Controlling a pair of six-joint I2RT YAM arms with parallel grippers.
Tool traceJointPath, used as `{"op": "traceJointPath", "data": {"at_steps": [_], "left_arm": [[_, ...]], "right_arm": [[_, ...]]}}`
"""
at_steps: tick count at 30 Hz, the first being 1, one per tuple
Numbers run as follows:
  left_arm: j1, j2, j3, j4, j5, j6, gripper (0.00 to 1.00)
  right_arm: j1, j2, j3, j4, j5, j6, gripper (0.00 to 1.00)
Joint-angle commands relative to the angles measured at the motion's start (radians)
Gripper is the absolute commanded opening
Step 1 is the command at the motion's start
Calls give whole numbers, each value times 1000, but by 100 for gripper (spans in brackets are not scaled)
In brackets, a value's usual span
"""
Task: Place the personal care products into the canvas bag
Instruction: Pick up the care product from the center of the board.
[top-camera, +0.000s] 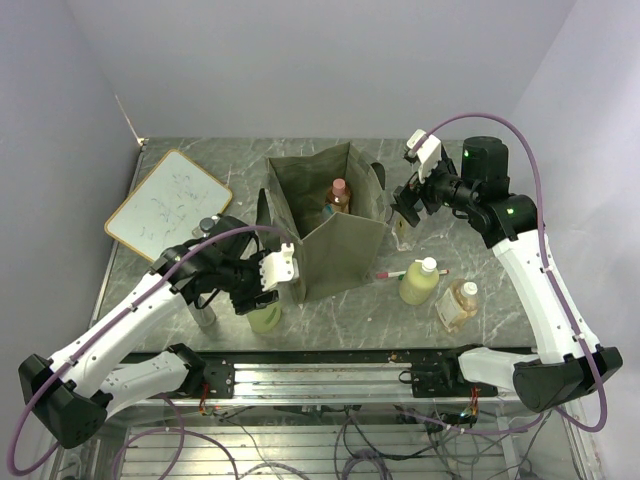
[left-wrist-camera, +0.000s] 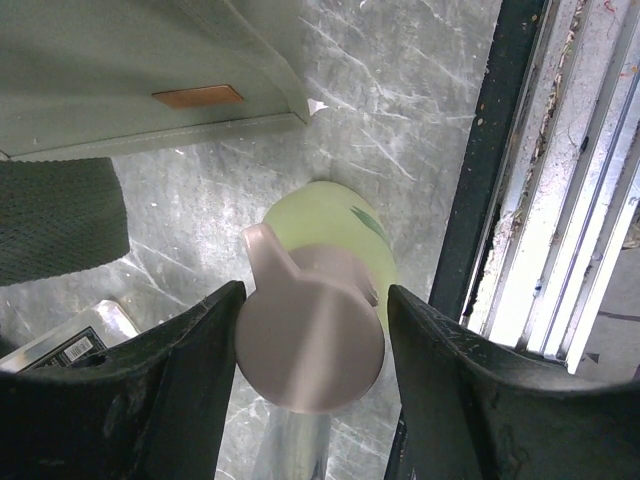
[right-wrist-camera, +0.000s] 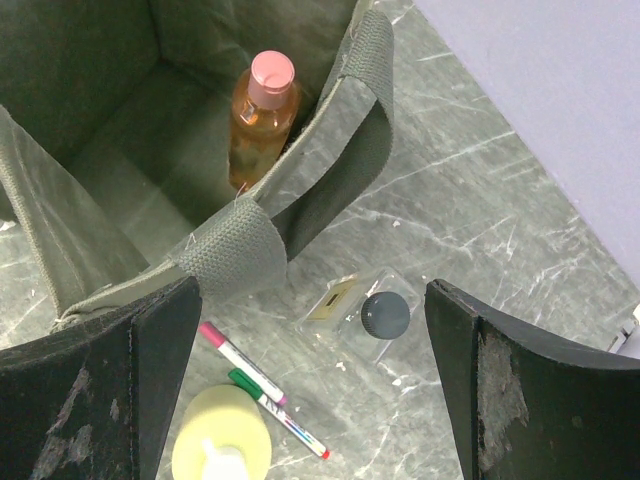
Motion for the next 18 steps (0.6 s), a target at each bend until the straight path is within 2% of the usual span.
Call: {"op": "traceJointPath", "data": {"at_steps": [1,6,9,18], "left_arm": [[-9,-11,-6,38,42,0,69],[-11,-12,-9,51,45,-4,68],[-11,-10,-12,57,46,-2,63],[-13,-6,21,-12,21,46,23]], "right_arm": [[-5,-3,17,2,-2,-9,94],[-5,1,23,-4,-4,-10,94],[-5,2,26,-3,-4,-13,94],[-5,8,42,-13,-14,-25,94]]}}
